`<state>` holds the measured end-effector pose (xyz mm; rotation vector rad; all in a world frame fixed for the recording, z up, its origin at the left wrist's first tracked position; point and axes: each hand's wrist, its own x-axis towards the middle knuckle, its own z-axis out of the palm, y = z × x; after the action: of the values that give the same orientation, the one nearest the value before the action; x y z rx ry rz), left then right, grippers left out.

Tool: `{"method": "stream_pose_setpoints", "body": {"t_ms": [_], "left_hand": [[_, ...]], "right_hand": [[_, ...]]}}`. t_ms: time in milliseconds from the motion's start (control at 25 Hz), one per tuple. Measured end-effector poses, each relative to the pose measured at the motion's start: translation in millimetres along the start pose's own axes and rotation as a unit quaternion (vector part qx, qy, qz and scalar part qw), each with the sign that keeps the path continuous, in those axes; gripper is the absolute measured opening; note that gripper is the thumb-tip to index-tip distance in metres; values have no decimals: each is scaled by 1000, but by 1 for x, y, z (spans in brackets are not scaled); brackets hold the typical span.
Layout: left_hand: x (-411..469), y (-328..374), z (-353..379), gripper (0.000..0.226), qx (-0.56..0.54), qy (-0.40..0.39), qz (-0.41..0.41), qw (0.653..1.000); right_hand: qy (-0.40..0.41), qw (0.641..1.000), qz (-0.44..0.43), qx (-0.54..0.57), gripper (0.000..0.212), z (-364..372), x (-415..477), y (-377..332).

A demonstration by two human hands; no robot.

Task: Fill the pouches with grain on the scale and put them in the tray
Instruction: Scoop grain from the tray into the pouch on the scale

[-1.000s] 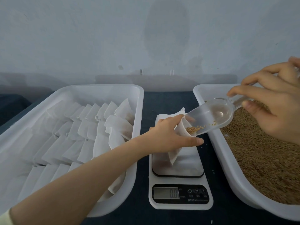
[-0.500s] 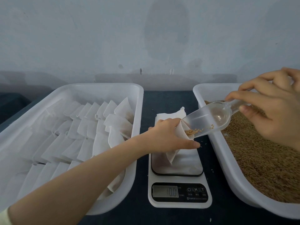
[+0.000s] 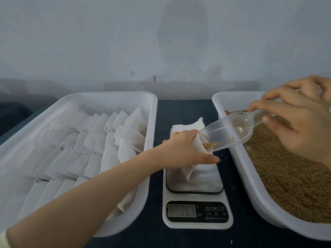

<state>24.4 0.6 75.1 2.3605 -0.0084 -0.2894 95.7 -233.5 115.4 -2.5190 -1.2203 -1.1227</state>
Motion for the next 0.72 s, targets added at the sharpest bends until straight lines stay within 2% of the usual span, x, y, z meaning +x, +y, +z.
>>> {"method": "stream_pose_setpoints", "body": {"t_ms": [320, 480, 640, 720], "left_hand": [[0, 0, -1, 72, 5, 2, -1, 1000], [0, -1, -1, 68, -3, -1, -7, 1000], [1, -6, -1, 47, -26, 7, 11, 1000], [2, -7, -1, 47, -41, 11, 17, 999]], "right_hand": [[-16, 1000, 13, 11, 26, 3, -1, 1], [-85, 992, 52, 70, 28, 5, -4, 5], [-150, 969, 122, 152, 22, 9, -6, 14], [-166, 960, 145, 175, 29, 11, -8, 18]]}}
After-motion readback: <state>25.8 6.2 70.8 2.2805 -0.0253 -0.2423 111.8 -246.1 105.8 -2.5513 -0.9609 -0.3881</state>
